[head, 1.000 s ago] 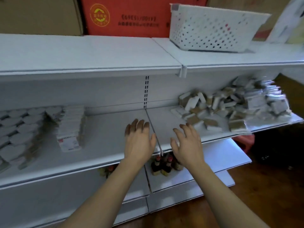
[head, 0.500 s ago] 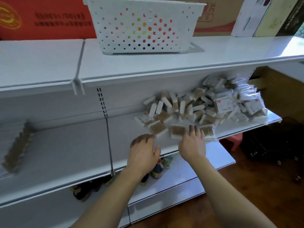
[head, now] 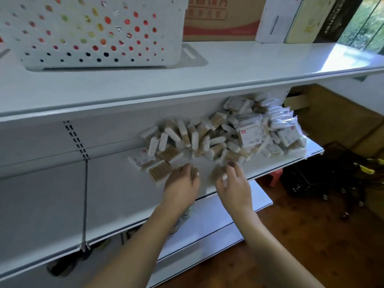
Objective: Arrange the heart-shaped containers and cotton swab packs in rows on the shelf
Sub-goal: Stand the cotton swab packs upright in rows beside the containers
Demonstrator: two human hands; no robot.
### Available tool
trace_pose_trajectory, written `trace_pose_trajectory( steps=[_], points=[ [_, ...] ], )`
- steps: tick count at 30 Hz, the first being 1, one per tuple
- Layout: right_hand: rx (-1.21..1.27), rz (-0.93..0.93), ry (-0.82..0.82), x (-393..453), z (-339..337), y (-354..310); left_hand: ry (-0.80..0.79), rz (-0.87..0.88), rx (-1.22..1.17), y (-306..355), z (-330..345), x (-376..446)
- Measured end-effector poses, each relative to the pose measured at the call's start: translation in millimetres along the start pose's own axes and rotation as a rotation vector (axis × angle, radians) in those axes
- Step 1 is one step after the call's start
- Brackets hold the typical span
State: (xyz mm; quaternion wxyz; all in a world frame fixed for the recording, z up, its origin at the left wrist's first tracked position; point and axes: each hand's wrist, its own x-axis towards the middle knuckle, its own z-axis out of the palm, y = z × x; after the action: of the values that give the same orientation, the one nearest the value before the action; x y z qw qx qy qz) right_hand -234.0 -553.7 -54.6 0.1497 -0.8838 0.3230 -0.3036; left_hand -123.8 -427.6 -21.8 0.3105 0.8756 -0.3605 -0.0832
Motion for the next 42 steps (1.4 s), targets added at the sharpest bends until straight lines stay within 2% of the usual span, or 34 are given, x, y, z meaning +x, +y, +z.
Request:
trace_pose_trajectory(
  steps=[3, 5, 7, 9, 10, 12, 14, 17, 19, 23, 27, 30, 32, 34, 36, 38, 42],
  points=[
    [0.244, -0.039, 0.047, 0, 1, -10, -0.011, -0.202, -0.199, 24, 9, 6],
    [0.383, -0.074, 0.114, -2, -3, -22, 0.089, -0.333, -0.365, 36, 14, 7],
    [0.521, -0.029, 0.134, 0, -9, -31, 0.163, -0.491, -0.655, 43, 15, 10],
    [0.65, 0.021, 0.032, 6, -12, -32, 0.225, -0.584, -0.917, 42, 16, 11],
    [0.642, -0.017, -0.031, 10, -13, -29, 0.295, -0.584, -0.951, 37, 17, 10],
    [0.497, -0.119, -0.187, 24, -6, -18, 0.472, -0.586, -0.909, 27, 9, 6],
    [0.303, -0.154, -0.358, 41, 4, -9, 0.569, -0.628, -0.919, 20, -3, -3],
    [0.08, -0.37, -0.579, 44, 26, -3, 0.566, -0.713, -0.9, 4, -10, -14],
    [-0.072, -0.437, -0.686, 37, 42, -5, 0.528, -0.734, -0.859, -2, -11, -20],
    [-0.102, -0.481, -0.584, 37, 45, -5, 0.5, -0.742, -0.774, -6, -11, -27],
    [0.177, -0.405, -0.447, 37, 26, 0, 0.505, -0.76, -0.84, -7, -13, -31],
    [0.322, -0.568, -0.361, 25, 15, -11, 0.478, -0.708, -0.892, 2, -13, -30],
    [0.379, -0.67, -0.364, 12, 13, -23, 0.422, -0.652, -0.942, 8, -12, -29],
    [0.441, -0.685, -0.417, 5, 13, -32, 0.4, -0.606, -0.972, 10, -13, -32],
    [0.488, -0.659, -0.473, 6, 13, -37, 0.454, -0.596, -0.98, 4, -18, -37],
    [0.474, -0.55, -0.519, 11, 17, -41, 0.498, -0.609, -0.994, -6, -24, -43],
    [0.201, -0.388, -0.498, 26, 45, -58, 0.537, -0.636, -0.926, -32, -40, -56]
  ],
)
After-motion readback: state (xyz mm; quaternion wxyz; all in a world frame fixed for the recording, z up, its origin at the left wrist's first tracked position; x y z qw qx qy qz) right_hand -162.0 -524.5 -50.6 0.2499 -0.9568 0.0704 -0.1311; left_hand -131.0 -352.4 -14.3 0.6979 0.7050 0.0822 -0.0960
